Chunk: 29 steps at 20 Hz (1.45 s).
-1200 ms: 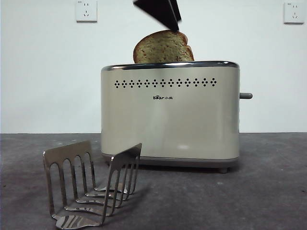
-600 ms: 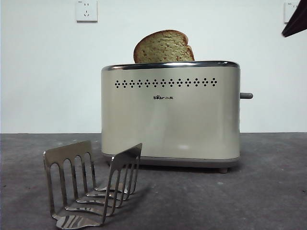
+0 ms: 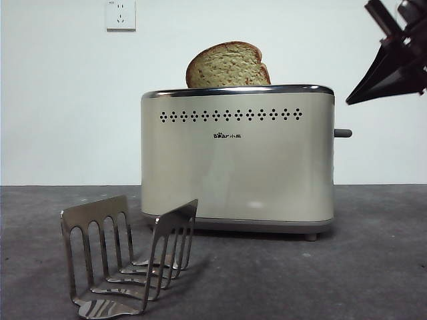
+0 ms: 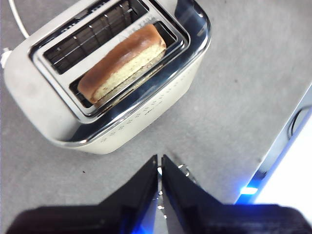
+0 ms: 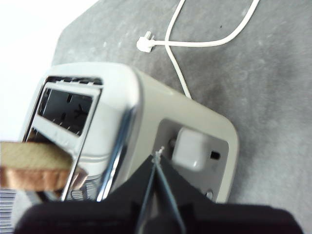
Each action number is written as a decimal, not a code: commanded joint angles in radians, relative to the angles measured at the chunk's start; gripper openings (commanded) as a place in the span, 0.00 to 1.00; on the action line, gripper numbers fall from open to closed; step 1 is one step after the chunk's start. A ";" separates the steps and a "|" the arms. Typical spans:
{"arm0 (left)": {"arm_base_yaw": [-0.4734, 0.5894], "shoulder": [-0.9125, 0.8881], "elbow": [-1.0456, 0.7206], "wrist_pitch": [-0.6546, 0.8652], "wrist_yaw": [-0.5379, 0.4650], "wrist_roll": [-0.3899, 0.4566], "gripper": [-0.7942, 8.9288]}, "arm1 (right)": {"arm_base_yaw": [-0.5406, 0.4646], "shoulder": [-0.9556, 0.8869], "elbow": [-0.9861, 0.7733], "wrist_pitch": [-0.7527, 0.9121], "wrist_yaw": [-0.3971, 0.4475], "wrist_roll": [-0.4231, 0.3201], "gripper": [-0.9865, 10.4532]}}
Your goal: Pick up a slice of bread from the rack,put the bread on the toaster,press the button
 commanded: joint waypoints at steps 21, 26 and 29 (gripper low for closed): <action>0.001 -0.196 0.001 0.002 0.003 -0.078 0.10 | 0.002 0.235 0.005 0.034 -0.005 0.039 0.08; 0.000 -0.198 0.001 0.002 0.003 -0.078 0.10 | 0.002 0.259 0.005 0.019 -0.002 0.039 0.08; 0.001 -0.198 0.001 0.002 0.003 -0.078 0.10 | 0.002 0.294 0.005 0.004 -0.003 0.030 0.08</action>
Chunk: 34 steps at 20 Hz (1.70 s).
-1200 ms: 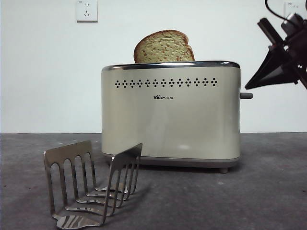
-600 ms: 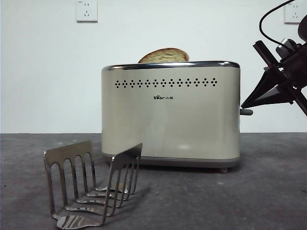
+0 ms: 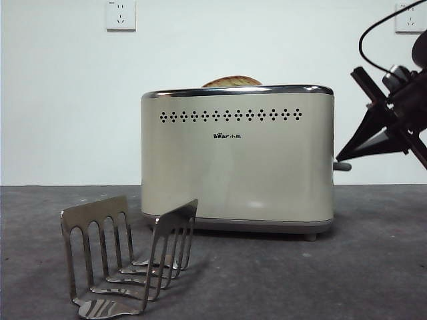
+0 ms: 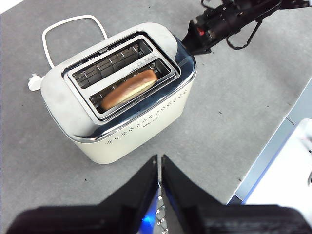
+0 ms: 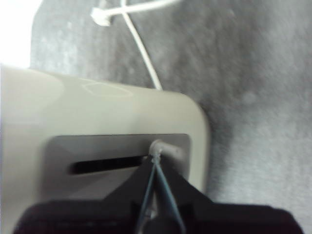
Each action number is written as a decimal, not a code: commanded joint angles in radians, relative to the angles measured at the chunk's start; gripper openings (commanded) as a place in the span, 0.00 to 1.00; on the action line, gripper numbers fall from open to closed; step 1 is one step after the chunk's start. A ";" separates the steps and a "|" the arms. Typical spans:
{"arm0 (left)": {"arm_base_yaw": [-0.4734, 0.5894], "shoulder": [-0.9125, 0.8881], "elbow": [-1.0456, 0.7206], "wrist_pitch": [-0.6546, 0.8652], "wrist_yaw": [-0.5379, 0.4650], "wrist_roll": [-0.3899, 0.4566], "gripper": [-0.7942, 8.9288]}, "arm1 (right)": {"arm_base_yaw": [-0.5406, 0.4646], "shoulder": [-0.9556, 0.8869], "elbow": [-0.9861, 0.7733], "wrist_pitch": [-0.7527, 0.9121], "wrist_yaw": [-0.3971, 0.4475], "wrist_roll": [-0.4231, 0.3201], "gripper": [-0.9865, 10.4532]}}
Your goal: Pick up a slice of bread from the rack,put the bread on the toaster,press the button
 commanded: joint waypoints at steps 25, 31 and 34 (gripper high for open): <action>0.001 -0.005 0.001 0.003 0.000 -0.006 0.10 | 0.000 0.128 -0.015 -0.064 0.026 -0.047 0.08; 0.001 -0.005 0.001 0.003 0.000 -0.006 0.10 | 0.000 0.128 -0.015 -0.052 0.026 -0.035 0.08; 0.001 -0.005 0.001 0.003 0.000 -0.006 0.10 | 0.000 0.127 -0.015 -0.039 0.025 -0.021 0.08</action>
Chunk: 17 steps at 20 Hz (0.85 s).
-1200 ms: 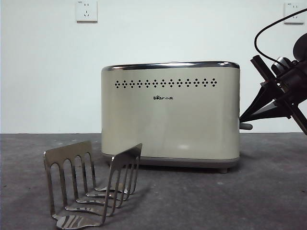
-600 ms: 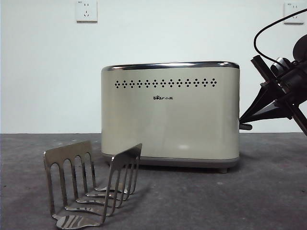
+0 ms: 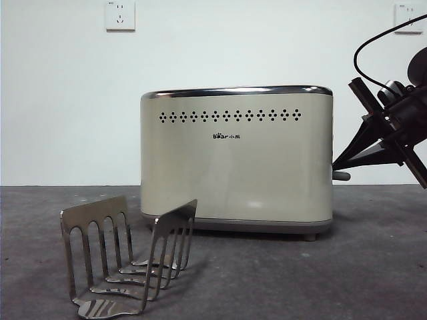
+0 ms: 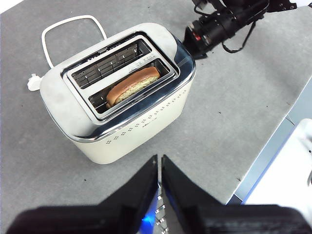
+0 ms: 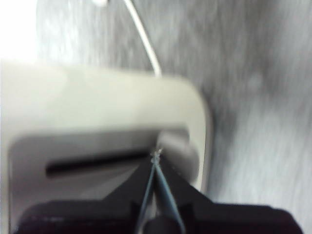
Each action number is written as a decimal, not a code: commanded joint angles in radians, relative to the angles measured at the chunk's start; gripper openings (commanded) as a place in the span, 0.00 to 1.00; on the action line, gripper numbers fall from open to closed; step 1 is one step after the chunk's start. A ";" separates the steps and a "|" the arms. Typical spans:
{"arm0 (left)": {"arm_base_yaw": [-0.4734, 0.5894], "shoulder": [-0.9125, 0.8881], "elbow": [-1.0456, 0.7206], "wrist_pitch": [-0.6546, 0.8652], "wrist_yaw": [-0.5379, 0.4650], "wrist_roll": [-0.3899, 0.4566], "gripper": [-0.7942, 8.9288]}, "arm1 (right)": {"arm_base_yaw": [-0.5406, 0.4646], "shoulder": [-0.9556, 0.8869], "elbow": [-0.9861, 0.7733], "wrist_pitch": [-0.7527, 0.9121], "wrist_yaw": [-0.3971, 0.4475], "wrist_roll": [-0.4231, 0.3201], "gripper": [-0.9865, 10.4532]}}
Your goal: Pick up a slice of bread from the rack,put the bread on the toaster,press the button
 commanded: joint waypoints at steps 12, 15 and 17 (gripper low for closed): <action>0.001 -0.005 0.001 0.003 0.000 -0.002 0.10 | 0.002 -0.026 -0.037 -0.029 0.054 0.008 0.08; 0.001 -0.005 0.001 0.003 0.000 -0.002 0.10 | 0.002 -0.078 -0.037 -0.029 0.055 0.014 0.08; 0.001 -0.005 0.001 0.003 0.000 -0.002 0.10 | 0.002 -0.106 -0.037 -0.029 0.055 0.015 0.08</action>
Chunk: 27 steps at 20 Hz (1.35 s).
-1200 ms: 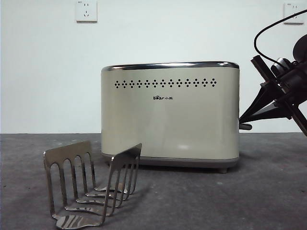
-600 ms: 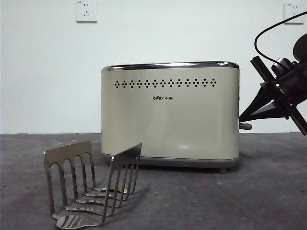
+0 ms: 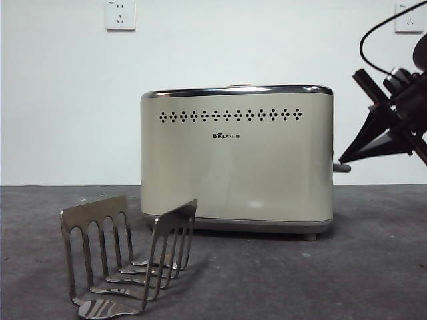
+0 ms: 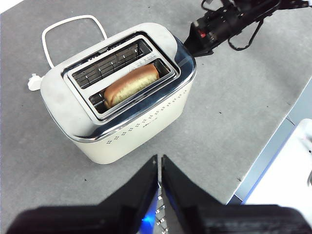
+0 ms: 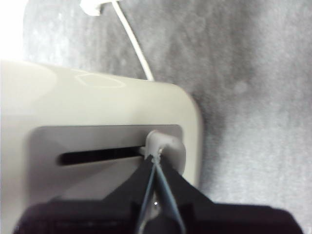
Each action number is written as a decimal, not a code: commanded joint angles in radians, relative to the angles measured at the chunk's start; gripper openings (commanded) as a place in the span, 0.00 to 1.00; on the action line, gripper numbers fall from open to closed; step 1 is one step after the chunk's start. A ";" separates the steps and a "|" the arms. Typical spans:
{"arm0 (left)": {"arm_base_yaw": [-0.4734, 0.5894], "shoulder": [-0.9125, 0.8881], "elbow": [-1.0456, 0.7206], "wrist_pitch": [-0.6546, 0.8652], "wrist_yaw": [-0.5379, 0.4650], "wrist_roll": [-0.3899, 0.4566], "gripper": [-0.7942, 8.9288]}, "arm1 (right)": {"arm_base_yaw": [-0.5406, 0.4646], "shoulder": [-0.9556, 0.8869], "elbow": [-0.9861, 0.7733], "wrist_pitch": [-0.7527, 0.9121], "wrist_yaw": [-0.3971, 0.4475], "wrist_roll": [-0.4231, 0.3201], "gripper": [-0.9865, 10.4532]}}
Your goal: Pick up a slice of bread from the rack,put the bread on the toaster,press the button
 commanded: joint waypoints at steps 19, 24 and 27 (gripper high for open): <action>0.000 -0.054 0.001 0.002 0.016 -0.014 0.10 | 0.003 -0.590 0.073 -0.171 0.078 -0.014 0.08; 0.000 -0.102 0.001 0.002 0.078 -0.015 0.10 | 0.005 -0.684 0.264 -0.467 0.294 -0.179 0.08; 0.000 -0.133 0.001 0.003 0.079 -0.015 0.10 | 0.004 -0.701 0.396 -0.621 0.417 -0.238 0.08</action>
